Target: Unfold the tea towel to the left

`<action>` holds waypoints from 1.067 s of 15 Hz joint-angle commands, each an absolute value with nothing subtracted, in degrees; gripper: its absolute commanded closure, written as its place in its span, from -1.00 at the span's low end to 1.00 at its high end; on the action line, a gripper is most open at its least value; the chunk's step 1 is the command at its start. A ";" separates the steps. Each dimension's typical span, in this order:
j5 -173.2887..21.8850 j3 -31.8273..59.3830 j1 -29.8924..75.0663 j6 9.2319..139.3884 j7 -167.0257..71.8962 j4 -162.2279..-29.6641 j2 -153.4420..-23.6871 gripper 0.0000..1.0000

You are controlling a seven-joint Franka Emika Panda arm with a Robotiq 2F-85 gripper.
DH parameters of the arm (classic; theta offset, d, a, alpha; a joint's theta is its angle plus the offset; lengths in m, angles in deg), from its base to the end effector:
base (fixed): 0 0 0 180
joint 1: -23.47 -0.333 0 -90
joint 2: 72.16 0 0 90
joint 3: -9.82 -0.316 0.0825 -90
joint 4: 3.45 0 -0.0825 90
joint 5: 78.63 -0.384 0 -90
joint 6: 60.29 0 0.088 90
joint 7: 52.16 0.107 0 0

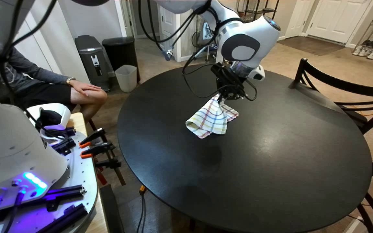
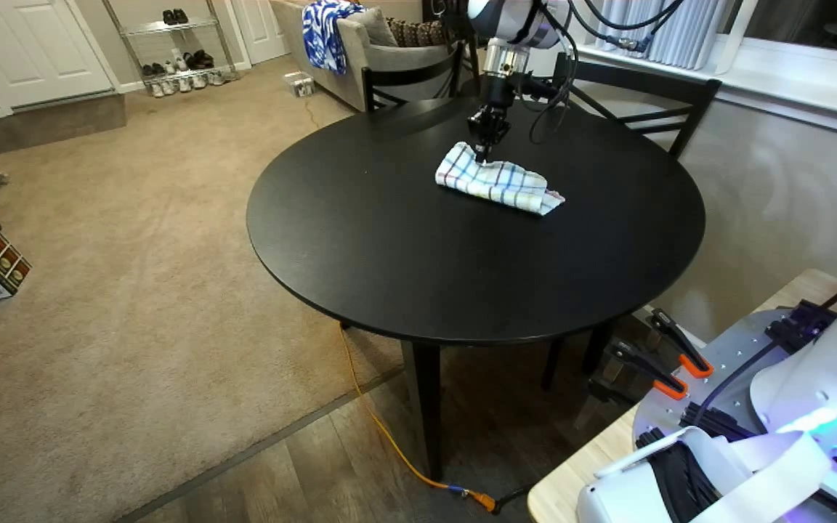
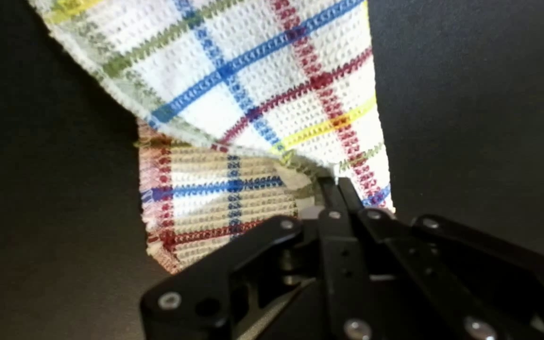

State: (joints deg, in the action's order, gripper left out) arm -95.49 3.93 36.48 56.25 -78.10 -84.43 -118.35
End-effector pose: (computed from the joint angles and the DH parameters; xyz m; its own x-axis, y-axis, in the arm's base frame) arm 0.7049 -0.0848 0.2099 0.9863 0.1558 -0.0535 0.1263 -0.9237 -0.3616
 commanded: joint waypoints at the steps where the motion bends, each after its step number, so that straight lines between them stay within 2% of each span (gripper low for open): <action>1: -93.79 4.60 33.75 66.38 -76.57 -92.65 -113.46 0.99; 7: -86.72 8.42 26.71 86.03 -65.63 -101.71 -108.85 0.99; 10: -80.03 13.96 21.26 92.34 -54.61 -105.37 -106.59 0.99; 13: -73.41 19.49 16.12 91.09 -44.75 -106.96 -105.03 0.99; 16: -69.96 20.12 14.37 83.57 -41.65 -106.44 -104.05 0.99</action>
